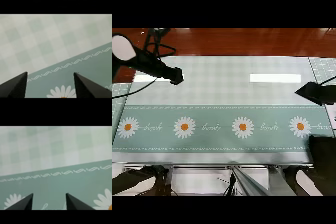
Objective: Fold the shirts.
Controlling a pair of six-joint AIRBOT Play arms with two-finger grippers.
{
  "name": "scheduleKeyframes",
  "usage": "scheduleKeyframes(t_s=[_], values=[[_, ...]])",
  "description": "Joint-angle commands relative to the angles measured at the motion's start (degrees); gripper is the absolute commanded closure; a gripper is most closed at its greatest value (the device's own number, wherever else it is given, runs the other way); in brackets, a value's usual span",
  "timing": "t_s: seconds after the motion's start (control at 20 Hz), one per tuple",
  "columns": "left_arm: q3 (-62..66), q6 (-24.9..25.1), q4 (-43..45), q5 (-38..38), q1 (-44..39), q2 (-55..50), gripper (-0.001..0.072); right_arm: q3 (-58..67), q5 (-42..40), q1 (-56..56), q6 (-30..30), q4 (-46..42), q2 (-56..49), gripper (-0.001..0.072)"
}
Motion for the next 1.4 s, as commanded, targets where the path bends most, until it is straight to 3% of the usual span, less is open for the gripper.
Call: scheduleKeyframes(t_s=[0.0, 0.05, 0.3, 0.5, 0.85, 1.35], values=[[-0.5, -8.6, 7.9, -2.0, -4.4, -1.7, 0.0023, 0.1, -0.4, 10.4, 6.6, -19.1, -0.8, 0.0140], [-1.1, -10.9, 7.9, -1.9, -4.4, -1.8, 0.0022, 0.1, -0.4, 10.7, 8.4, -20.5, -0.8, 0.0096], [-4.0, -15.3, 7.9, -2.8, -4.9, -1.5, 0.0020, 0.1, -6.3, 10.7, 7.7, -18.2, -1.0, 0.0096], [-4.3, -15.4, 7.9, -2.2, -6.4, -1.2, 0.0021, 0.1, -6.4, 11.2, 7.8, -12.0, -6.0, 0.0097], [-4.3, -15.5, 7.9, 0.0, -6.9, -2.0, 0.0022, 2.4, -9.1, 18.0, 6.5, -17.7, -9.7, 0.0097], [-4.3, -15.5, 7.9, 0.0, -6.9, -2.4, 0.0022, 2.6, -9.8, 18.2, 5.9, -17.4, -9.7, 0.0098]])
